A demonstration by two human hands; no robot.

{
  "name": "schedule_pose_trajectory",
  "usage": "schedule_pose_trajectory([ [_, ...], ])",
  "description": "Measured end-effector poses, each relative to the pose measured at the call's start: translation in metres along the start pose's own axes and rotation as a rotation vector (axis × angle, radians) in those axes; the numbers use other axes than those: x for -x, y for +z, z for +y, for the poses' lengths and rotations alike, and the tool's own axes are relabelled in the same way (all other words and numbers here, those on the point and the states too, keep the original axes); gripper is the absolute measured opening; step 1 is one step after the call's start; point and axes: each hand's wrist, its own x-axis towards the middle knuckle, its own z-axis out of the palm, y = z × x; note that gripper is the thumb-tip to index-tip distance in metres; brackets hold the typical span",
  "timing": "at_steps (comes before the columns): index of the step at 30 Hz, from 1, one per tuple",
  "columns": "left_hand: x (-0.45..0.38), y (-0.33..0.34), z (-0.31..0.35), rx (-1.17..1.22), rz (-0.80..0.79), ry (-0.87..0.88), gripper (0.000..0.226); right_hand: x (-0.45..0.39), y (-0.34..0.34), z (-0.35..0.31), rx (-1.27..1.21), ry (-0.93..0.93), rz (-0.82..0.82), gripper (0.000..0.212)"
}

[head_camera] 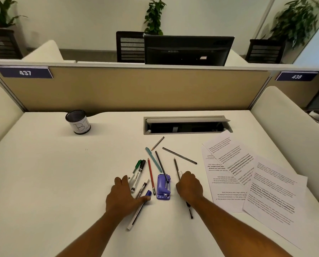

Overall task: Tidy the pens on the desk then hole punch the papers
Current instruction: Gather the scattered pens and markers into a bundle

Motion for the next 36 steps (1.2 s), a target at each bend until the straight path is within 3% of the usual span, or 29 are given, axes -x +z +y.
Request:
schedule_pose_trajectory([
  [11, 0.005, -0.009, -0.001, -0.031, -0.076, 0.004, 0.151, 0.004, 0.013, 0.009, 0.057, -0.090, 0.056, 0.027],
  [21, 0.001, -0.008, -0.008, -0.028, -0.031, 0.009, 0.075, 0.008, 0.010, 0.011, 0.044, -0.103, 0.042, 0.032],
  [25, 0.000, -0.005, -0.008, -0.012, -0.077, -0.012, 0.064, 0.008, 0.011, 0.011, 0.065, -0.126, 0.031, 0.044],
  [30, -0.006, -0.005, -0.010, -0.035, -0.090, -0.008, 0.056, 0.009, 0.012, 0.007, 0.130, -0.127, 0.024, 0.030],
  [36, -0.005, -0.010, -0.007, -0.043, -0.057, 0.011, 0.029, 0.012, 0.009, 0.008, 0.167, -0.141, 0.020, 0.026],
])
